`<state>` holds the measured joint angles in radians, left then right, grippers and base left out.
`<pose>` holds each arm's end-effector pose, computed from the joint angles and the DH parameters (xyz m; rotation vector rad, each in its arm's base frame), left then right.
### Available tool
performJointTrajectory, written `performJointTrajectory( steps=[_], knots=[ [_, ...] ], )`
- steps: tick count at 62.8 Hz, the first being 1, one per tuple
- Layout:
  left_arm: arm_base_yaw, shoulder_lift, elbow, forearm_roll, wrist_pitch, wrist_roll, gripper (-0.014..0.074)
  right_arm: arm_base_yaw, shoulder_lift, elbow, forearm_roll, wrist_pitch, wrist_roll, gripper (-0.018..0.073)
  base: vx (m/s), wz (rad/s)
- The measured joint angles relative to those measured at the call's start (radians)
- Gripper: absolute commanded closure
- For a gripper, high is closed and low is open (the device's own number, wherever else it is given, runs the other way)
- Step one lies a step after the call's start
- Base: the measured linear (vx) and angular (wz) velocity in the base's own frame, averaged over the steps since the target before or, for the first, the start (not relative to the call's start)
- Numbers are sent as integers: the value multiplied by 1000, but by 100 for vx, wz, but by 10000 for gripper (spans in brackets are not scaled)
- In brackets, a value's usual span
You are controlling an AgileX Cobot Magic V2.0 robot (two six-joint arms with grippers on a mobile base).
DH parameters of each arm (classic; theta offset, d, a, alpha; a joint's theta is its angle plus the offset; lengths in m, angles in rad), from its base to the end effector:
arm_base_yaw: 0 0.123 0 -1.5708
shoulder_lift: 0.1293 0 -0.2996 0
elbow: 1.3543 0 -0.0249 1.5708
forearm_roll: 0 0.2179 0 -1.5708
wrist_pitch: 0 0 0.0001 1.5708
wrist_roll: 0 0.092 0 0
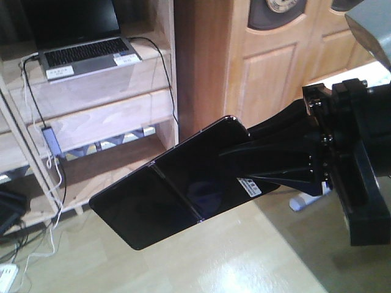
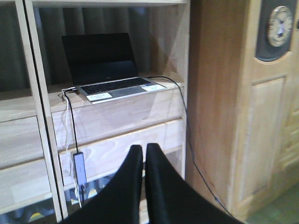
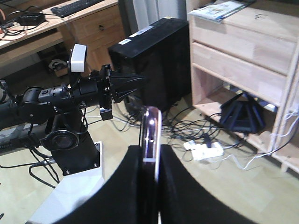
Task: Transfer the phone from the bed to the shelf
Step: 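Hold the phone while the base drives up to the wooden shelf unit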
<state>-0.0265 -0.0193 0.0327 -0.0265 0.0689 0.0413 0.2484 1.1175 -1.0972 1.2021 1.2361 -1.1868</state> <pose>0.0097 -0.0004 0.1971 0.0338 1.5655 -0.0106 0.1279 0.1161 0.4172 -1.2004 1.6658 1.0763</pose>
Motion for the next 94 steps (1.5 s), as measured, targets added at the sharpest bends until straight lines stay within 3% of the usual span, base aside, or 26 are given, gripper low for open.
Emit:
performJointTrajectory(
  steps=[94],
  knots=[
    [0, 0, 0, 0, 0, 0, 595, 0, 0, 0, 0, 0, 0, 562, 36, 23]
  ],
)
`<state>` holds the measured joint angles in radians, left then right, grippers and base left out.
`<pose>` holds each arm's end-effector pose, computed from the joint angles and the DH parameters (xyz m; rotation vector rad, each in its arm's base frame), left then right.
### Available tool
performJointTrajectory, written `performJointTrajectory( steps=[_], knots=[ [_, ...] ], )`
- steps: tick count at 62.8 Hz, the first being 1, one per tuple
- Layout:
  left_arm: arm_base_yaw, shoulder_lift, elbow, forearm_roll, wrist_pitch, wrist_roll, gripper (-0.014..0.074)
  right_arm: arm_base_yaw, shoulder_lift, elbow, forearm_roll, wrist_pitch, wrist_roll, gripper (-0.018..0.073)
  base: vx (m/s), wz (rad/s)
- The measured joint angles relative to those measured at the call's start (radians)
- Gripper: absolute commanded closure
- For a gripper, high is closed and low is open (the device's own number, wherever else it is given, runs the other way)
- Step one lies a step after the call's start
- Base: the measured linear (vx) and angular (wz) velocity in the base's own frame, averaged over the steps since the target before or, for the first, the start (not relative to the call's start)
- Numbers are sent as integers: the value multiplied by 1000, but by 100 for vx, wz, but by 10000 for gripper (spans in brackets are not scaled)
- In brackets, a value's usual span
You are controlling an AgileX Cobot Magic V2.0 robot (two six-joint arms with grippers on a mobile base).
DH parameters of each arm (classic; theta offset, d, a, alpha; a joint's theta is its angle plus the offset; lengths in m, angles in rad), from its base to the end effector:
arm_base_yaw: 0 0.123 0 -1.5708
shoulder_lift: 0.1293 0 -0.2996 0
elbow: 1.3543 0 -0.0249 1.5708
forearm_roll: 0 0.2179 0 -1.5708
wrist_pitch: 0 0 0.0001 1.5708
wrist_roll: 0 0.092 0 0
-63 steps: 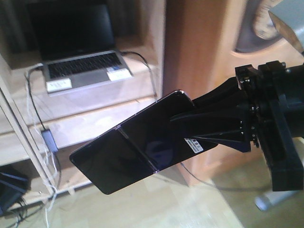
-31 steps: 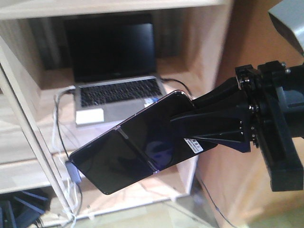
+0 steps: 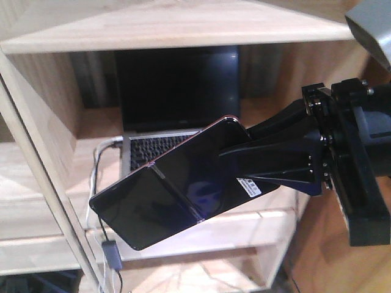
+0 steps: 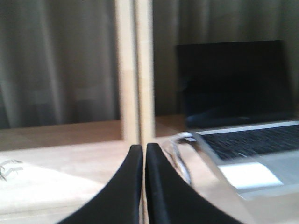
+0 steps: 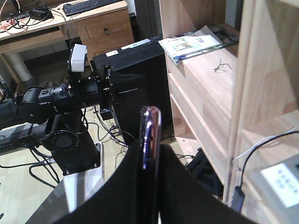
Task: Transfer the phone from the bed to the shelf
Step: 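Hold the phone while the base drives up to the wooden shelf unit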
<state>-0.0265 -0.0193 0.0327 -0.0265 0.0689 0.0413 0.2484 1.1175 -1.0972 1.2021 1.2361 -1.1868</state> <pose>0.0097 -0.0004 0.1971 0.0338 1.5655 -0.0106 0.1279 0.1161 0.4172 -1.2004 1.6658 1.0763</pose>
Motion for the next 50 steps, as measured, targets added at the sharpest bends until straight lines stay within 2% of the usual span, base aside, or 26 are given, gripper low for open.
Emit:
performJointTrajectory(
  steps=[50],
  knots=[
    [0, 0, 0, 0, 0, 0, 595, 0, 0, 0, 0, 0, 0, 562, 13, 10]
  ],
)
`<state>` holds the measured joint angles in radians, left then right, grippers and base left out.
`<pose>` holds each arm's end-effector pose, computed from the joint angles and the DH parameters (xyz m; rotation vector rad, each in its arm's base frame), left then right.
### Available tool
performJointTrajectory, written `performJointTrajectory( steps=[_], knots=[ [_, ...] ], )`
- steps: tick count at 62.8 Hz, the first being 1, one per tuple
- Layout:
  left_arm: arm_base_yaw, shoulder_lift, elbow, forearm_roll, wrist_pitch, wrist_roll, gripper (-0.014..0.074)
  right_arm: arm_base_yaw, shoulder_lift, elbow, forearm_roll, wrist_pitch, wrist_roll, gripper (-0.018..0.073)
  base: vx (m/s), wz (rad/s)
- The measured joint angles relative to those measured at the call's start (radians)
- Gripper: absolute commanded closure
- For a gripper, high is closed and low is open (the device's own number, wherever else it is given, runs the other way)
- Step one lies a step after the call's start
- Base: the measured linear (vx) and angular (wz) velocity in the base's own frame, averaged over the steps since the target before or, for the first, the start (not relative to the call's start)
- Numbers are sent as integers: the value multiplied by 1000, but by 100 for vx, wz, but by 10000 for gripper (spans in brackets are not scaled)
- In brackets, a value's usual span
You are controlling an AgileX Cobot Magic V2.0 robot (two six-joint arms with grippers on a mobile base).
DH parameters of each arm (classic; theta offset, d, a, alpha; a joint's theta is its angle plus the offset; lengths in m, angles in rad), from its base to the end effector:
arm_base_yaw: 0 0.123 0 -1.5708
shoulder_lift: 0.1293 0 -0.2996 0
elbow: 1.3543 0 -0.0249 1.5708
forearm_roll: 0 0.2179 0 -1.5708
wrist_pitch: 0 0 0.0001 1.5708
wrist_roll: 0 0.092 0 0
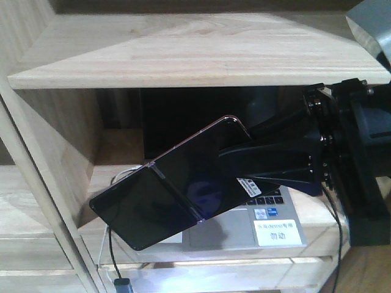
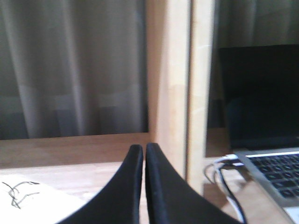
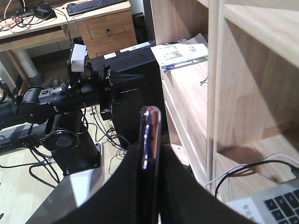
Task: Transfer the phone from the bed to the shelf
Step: 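Hold the phone while the base drives up to the wooden shelf unit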
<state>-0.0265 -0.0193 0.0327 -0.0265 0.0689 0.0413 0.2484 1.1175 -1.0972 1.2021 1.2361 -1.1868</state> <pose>0.0097 -0.0004 0.1971 0.0338 1.5655 -0.0106 0.1279 0.1161 0.4172 -1.2004 1.6658 1.0763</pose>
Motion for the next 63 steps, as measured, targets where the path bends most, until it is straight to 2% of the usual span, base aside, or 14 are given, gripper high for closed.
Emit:
performJointTrajectory(
  steps=[63],
  knots=[
    [0, 0, 0, 0, 0, 0, 595, 0, 0, 0, 0, 0, 0, 562, 2, 2]
  ],
)
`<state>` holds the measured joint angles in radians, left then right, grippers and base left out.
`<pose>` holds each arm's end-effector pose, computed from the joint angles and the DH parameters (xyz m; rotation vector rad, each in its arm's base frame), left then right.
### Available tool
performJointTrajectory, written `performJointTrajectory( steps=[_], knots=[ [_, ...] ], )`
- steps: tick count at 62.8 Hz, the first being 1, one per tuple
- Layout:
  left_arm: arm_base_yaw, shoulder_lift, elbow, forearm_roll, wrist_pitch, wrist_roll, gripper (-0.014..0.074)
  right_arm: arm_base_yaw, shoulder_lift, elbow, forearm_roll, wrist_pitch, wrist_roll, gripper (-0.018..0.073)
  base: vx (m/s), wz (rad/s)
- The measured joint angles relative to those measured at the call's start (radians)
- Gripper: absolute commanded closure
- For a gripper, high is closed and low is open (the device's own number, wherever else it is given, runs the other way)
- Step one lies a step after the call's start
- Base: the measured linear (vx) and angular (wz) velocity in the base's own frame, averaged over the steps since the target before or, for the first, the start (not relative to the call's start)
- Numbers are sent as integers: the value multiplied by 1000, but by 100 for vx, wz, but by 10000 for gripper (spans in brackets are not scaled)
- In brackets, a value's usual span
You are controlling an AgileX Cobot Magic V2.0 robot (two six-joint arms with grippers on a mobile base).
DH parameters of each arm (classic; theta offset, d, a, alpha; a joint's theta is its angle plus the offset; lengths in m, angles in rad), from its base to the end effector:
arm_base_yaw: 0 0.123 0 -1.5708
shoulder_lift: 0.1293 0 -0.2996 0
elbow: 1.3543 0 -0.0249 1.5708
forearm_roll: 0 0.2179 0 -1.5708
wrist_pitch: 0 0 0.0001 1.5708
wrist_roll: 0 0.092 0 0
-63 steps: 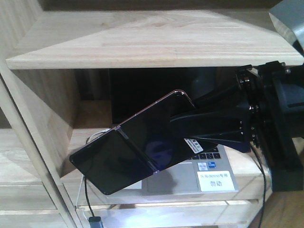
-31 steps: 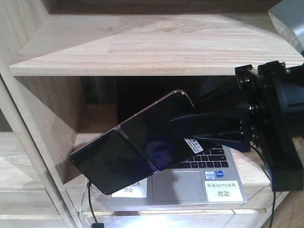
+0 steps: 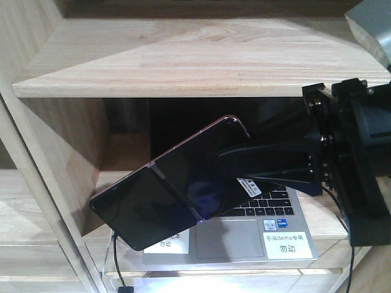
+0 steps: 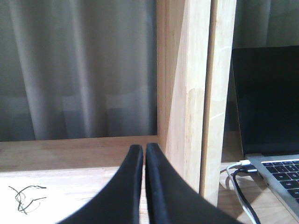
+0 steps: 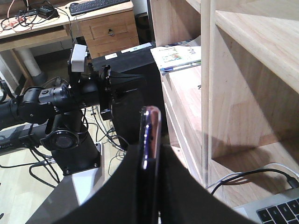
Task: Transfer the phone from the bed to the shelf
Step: 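Hold the phone while the base drives up to the wooden shelf unit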
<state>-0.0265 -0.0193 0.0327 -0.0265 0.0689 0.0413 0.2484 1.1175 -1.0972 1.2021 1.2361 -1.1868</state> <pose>0.0097 -0.0004 0.1971 0.0338 1.5655 -0.0106 0.1279 0.1161 0.4172 -1.2004 1.6658 1.0763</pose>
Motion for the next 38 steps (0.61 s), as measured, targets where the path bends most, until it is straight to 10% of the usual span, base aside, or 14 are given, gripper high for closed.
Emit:
performJointTrajectory(
  steps=[38],
  knots=[
    [0, 0, 0, 0, 0, 0, 595, 0, 0, 0, 0, 0, 0, 562, 0, 0]
  ],
)
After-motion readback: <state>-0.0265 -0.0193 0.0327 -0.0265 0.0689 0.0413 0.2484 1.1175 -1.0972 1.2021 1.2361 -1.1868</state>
